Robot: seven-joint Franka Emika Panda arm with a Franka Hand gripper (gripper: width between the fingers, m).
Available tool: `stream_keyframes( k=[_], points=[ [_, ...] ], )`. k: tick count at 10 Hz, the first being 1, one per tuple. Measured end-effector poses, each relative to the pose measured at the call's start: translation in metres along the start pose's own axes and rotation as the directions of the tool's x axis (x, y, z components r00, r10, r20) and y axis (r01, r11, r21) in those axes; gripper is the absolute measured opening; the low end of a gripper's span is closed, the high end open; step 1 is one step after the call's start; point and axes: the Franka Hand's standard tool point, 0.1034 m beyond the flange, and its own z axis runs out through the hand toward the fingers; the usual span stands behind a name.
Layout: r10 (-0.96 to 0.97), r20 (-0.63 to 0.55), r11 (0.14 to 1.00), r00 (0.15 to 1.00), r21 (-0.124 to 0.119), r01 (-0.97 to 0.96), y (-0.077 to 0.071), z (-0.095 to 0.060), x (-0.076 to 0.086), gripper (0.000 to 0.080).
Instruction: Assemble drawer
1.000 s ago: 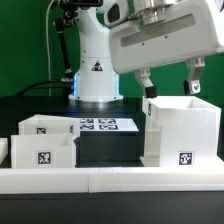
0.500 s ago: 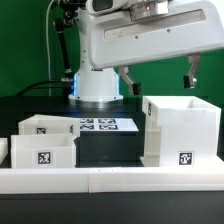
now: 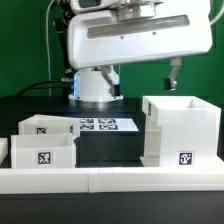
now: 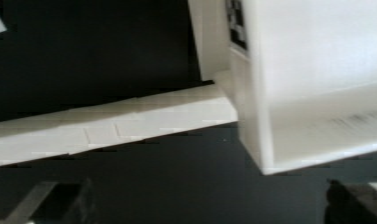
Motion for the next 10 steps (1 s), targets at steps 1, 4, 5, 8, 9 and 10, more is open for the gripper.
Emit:
stream_keyframes(
  k=[1,4,5,8,9,10],
  points=[
    [-0.025,-0.013,1.0,1.0,-0.014,0.025,0.015,0.003,-0.002,0.0649],
    [-0.07,-0.038,0.997,0.997,-0.043,0.068,0.032,0.013,-0.006,0.0649],
    [-0.071,-0.037,0.997,0.997,-0.043,0.069,0.031,0.014,-0.006,0.0649],
    [-0.192,-0.054,0.98,0.98,-0.068,0.188,0.053,0.016,-0.009,0.0649],
    [-0.207,-0.055,0.976,0.977,-0.083,0.202,0.064,0.022,-0.022,0.0649],
    [-0.219,-0.056,0.973,0.974,-0.093,0.213,0.069,0.027,-0.031,0.0649]
  ],
)
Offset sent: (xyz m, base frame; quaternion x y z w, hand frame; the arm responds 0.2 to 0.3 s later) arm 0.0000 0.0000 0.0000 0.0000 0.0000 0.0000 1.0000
